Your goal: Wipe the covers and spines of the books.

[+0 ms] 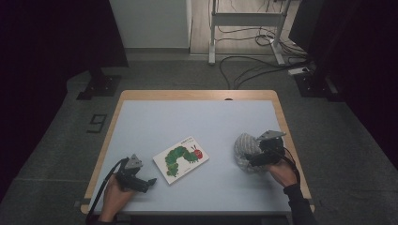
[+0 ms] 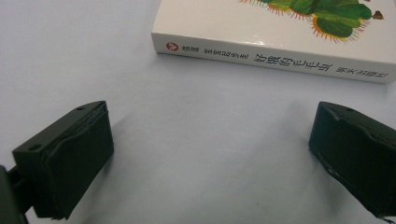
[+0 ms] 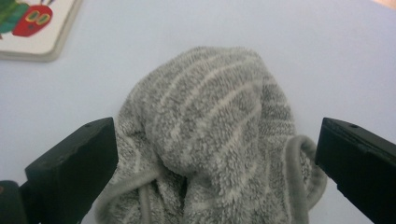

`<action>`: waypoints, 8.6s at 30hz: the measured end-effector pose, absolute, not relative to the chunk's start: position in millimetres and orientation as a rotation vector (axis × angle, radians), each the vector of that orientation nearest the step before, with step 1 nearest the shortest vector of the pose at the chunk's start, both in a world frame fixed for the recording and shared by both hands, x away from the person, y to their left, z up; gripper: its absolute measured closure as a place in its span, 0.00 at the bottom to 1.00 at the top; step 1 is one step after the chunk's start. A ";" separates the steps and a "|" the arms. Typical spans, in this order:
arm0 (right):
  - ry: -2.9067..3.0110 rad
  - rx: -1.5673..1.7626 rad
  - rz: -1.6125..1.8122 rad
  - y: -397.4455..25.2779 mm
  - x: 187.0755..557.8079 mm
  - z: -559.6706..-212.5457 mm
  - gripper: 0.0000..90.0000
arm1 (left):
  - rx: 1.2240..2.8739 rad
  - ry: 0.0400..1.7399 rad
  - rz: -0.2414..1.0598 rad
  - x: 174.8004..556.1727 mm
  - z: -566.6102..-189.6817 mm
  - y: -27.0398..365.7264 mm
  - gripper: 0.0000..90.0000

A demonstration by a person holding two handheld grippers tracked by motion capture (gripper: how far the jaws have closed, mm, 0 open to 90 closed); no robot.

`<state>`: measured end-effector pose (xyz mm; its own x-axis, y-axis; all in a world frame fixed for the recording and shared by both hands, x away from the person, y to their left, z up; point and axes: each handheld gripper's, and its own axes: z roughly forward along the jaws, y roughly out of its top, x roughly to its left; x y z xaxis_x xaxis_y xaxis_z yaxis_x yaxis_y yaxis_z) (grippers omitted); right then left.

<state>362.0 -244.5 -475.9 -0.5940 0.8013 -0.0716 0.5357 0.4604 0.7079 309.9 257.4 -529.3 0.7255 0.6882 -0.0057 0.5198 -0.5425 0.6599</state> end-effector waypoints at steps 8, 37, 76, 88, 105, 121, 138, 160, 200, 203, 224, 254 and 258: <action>2.332 1.084 0.951 -231.3 362.0 -468.3 0.00 | 2.274 0.909 0.334 309.9 -529.3 257.4 0.00; 2.448 0.932 1.026 -152.2 373.1 -469.2 0.00 | 2.279 0.910 0.338 309.9 -528.7 256.5 0.00; 2.659 0.825 1.057 -75.7 397.8 -515.2 0.02 | 2.320 0.775 0.290 315.1 -529.0 213.9 0.00; 2.721 0.859 1.126 -60.0 418.7 -524.3 0.00 | 2.319 0.777 0.285 315.3 -529.1 214.3 0.00; 2.722 0.900 1.161 -56.5 422.8 -517.6 0.06 | 2.317 0.778 0.284 315.4 -529.2 214.3 0.00; 2.670 0.872 1.245 -63.0 411.2 -483.3 0.08 | 2.319 0.777 0.285 315.5 -529.1 214.4 0.00; 2.739 0.778 1.223 -62.4 400.7 -475.4 0.15 | 2.317 0.779 0.280 315.5 -529.2 214.5 0.00; 2.804 0.718 1.155 -72.4 405.5 -477.2 0.39 | 2.311 0.840 0.291 318.7 -523.4 223.4 0.00; 2.767 0.723 1.197 -103.2 375.3 -487.8 0.54 | 2.299 0.826 0.226 327.4 -504.2 218.1 0.00; 2.763 0.723 1.199 -104.8 373.1 -488.6 0.54 | 2.310 0.815 0.222 327.6 -503.5 215.7 0.00; 2.754 0.751 1.202 -117.1 359.7 -499.1 0.57 | 2.300 0.799 0.188 329.2 -499.9 212.0 0.03; 2.714 0.748 1.231 -126.1 360.2 -502.3 0.45 | 2.330 0.705 0.208 327.4 -495.4 193.2 0.20; 2.668 0.788 1.225 -125.7 365.2 -500.7 0.38 | 2.339 0.699 0.222 327.0 -494.8 192.0 0.21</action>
<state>365.2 -125.7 -500.7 -0.8608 0.4948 0.1191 0.4128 0.5420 0.7320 327.0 192.0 -494.8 0.8415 0.5396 -0.0284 0.4243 -0.6274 0.6530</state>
